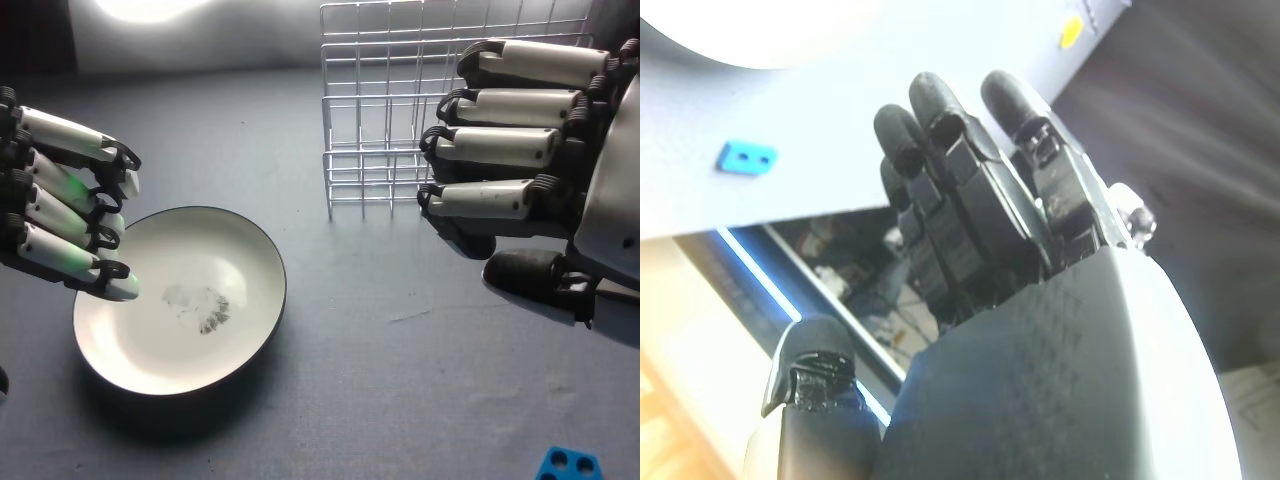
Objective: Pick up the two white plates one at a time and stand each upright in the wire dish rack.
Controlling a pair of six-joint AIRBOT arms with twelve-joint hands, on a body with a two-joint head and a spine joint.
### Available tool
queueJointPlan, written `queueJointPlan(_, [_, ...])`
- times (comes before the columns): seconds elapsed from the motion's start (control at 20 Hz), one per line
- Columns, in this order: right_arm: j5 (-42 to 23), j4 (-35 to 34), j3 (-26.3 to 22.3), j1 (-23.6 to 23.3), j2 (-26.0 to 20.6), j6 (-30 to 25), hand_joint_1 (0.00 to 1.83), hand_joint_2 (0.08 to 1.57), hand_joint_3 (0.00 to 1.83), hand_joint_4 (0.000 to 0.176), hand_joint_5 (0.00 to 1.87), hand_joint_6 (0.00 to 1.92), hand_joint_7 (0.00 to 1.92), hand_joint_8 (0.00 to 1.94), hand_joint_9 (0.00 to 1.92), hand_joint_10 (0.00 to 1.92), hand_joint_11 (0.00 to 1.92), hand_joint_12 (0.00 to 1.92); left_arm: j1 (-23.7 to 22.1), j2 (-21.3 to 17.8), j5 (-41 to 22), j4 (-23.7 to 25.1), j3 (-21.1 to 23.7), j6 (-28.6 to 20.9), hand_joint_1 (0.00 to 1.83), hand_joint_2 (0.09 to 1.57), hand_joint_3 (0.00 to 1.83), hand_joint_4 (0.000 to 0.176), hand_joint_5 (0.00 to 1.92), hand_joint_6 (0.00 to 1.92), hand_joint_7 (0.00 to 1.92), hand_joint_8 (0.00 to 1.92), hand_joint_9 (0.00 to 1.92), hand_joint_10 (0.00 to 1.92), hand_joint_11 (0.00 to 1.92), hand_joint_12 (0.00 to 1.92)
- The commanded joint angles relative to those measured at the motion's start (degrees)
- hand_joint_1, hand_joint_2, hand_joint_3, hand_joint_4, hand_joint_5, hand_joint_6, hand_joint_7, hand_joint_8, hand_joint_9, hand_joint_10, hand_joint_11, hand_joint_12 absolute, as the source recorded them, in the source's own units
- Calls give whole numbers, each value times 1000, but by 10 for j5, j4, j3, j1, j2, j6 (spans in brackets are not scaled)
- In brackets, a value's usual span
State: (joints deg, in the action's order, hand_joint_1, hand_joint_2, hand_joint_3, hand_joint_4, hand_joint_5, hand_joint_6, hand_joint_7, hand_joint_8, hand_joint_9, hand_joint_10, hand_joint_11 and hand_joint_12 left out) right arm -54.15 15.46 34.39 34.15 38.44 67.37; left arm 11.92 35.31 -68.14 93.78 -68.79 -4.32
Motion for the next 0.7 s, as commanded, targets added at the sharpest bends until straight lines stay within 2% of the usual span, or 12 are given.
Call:
queueJointPlan(0.0, [-70,-7,-3,-7,1,3,0,1125,229,0,0,0,0,0,0,0,0,0,-10,-2,-19,-44,-1,-3,0,928,334,0,4,21,1,21,0,20,0,39])
queueJointPlan(0.05, [-70,-7,-3,-7,1,3,0,1196,68,0,0,0,0,0,0,0,0,0,-12,-2,-23,-43,-2,-7,0,1049,94,0,0,0,0,0,0,0,0,1])
queueJointPlan(0.1, [-70,-7,-3,-7,1,3,0,1223,26,0,0,0,0,0,0,0,0,0,-14,-2,-26,-43,-4,-13,0,1069,72,0,1,0,0,0,0,0,2,0])
queueJointPlan(0.3, [-69,-7,-3,-7,1,3,0,1220,19,0,0,0,0,0,0,0,0,0,-22,0,-25,-37,-6,-33,0,1071,59,0,0,0,0,0,0,0,0,0])
queueJointPlan(0.45, [-66,-7,-3,-7,1,3,0,1230,22,0,0,0,0,0,0,0,0,0,-38,4,-20,-14,-3,-60,0,1067,52,0,0,0,0,0,0,0,0,0])
queueJointPlan(0.65, [-62,-7,-3,-7,2,3,0,1252,27,0,0,0,0,0,0,0,0,0,-44,7,-20,21,-7,-67,0,1070,45,0,0,0,0,0,0,0,0,0])
